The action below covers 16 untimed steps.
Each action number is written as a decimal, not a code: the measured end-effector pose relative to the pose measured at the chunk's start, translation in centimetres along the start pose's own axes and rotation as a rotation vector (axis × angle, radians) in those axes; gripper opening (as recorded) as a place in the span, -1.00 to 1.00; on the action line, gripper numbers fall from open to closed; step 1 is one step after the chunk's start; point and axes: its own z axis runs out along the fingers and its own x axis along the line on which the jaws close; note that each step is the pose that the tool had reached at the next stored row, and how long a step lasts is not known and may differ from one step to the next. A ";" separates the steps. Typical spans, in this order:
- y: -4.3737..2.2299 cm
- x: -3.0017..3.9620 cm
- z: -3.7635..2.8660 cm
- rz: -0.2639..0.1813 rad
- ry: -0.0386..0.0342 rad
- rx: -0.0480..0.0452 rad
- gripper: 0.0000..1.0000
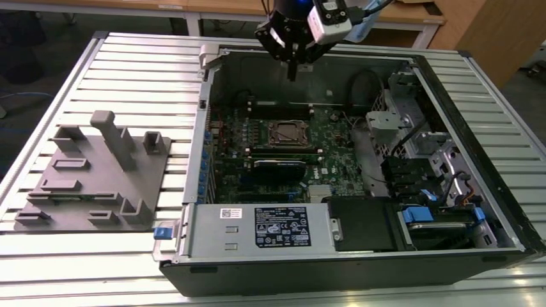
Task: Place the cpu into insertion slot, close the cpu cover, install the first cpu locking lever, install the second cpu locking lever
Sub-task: 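Install the second cpu locking lever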
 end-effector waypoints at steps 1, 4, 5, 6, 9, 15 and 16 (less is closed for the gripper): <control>0.00 0.00 0.04 0.000 0.0000 -0.0001 -0.80; 0.00 0.00 0.03 0.000 0.0001 0.0000 -0.80; 0.00 0.00 0.04 0.000 0.0001 -0.0001 -0.80; 0.00 0.00 0.04 0.000 0.0001 -0.0001 -0.80; 0.00 0.00 0.04 0.000 0.0000 -0.0001 -0.80; -0.02 0.01 0.42 0.000 0.0000 -0.0002 -0.80; -0.02 0.01 0.42 0.000 0.0000 -0.0001 -0.80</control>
